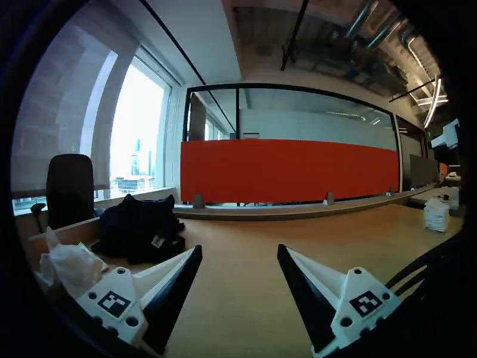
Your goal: Fold towel
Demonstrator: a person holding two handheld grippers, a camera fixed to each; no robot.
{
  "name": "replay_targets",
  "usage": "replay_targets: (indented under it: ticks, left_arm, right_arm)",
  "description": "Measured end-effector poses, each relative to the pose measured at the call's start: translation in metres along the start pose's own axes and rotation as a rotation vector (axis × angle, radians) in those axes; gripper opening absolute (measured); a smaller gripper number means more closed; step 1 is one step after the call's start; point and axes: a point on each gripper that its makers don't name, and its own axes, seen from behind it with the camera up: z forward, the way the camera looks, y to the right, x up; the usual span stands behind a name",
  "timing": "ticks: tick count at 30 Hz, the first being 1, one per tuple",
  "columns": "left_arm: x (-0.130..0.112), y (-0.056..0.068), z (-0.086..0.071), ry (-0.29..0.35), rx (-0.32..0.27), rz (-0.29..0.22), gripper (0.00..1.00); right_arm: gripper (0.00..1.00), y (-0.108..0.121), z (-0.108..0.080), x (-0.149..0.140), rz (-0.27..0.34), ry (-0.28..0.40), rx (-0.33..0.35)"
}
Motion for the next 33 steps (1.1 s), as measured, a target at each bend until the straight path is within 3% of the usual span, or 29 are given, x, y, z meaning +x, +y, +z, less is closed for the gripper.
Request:
replay_targets:
  ticks: [17,33]
  left_arm:
    - [-0.002,0.001,0.001,-0.001,-0.002,0.004,0.94]
    - [-0.006,0.001,0.001,-0.001,-0.001,0.005,0.94]
  right_arm:
    - [1.0,-0.013,0.013,0.01,0.021,0.021,-0.04]
    - [1.0,-0.01,0.027,0.019,0.023,0.08,-0.103]
